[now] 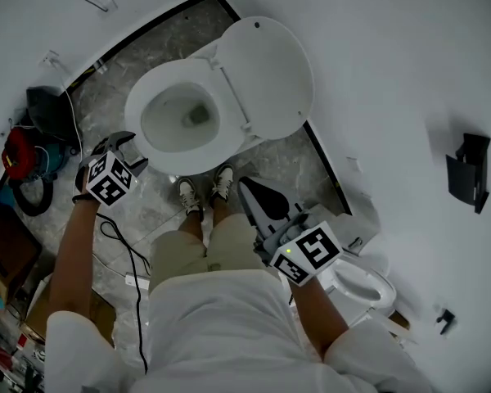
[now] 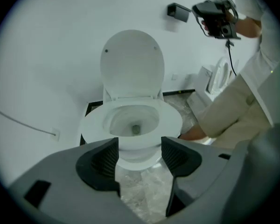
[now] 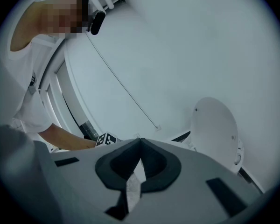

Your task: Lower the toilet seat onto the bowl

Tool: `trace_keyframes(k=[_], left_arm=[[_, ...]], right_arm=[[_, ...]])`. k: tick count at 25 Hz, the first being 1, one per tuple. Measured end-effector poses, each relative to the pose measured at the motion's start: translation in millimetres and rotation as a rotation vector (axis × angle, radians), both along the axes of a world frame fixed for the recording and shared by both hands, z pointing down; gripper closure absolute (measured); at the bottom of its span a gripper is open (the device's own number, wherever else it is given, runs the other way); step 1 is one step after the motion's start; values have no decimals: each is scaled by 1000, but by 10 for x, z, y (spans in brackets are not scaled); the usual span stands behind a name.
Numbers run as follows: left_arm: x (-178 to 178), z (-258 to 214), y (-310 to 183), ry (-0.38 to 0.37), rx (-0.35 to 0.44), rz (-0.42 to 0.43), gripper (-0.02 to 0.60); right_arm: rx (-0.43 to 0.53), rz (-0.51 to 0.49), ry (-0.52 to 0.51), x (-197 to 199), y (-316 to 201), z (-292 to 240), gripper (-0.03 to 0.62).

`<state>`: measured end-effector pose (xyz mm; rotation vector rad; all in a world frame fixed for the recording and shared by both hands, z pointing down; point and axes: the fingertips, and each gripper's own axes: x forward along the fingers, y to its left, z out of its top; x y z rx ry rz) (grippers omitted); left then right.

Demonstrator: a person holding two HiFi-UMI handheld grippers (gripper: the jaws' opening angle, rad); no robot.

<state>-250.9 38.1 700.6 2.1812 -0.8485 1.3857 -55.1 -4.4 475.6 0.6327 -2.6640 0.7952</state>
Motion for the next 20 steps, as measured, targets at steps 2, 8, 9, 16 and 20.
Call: trace_keyframes(k=[2, 8, 9, 16, 20], left_arm=[[1, -23, -47, 104, 2, -123, 313], [-130, 346, 8, 53, 35, -191, 313], [-148, 419, 32, 42, 43, -191, 313], [-245, 819, 155, 24, 48, -246, 314], [-261, 1077, 124, 14, 47, -260, 314]], right_arm=[[-9, -7, 10, -24, 37, 47, 595], [-47, 1, 43, 5, 77, 318, 595], [-52, 0, 48, 0, 87, 362, 595], [-91, -3, 72, -49, 156, 658, 595], [-112, -6, 76, -91, 174, 923, 595]])
